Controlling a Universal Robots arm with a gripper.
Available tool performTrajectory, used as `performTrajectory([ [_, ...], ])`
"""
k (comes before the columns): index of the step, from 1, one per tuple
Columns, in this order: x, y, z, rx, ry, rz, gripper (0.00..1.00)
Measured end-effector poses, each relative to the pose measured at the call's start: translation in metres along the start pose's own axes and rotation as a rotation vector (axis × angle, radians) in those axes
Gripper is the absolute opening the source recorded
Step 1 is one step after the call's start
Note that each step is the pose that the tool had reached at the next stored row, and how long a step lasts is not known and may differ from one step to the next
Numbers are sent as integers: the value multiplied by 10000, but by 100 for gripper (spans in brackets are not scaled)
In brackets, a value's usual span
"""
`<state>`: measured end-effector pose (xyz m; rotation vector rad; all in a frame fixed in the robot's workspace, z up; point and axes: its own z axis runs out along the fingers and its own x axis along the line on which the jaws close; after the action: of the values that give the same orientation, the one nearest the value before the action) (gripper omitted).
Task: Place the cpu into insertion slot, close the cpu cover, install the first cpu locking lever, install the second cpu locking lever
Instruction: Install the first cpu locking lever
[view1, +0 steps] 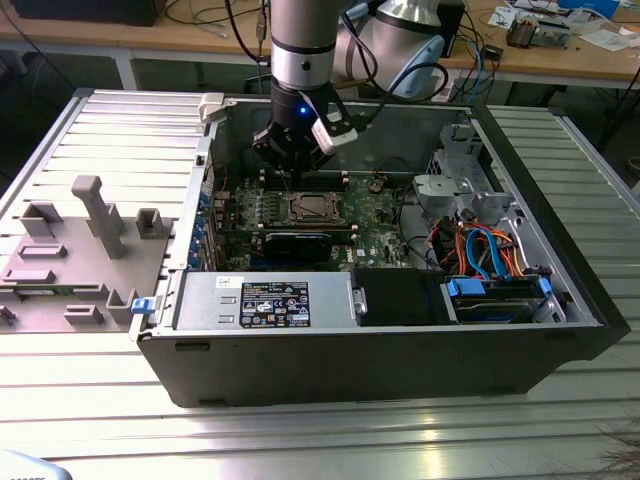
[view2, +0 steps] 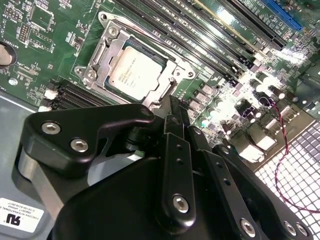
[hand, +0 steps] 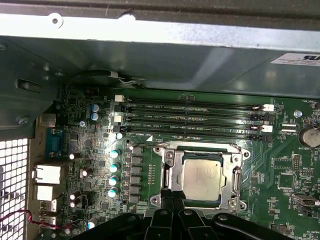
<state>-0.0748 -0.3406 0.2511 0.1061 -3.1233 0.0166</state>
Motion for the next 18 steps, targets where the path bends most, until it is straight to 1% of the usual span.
performTrajectory([
  [18,62,4,1,0,0,0,11],
])
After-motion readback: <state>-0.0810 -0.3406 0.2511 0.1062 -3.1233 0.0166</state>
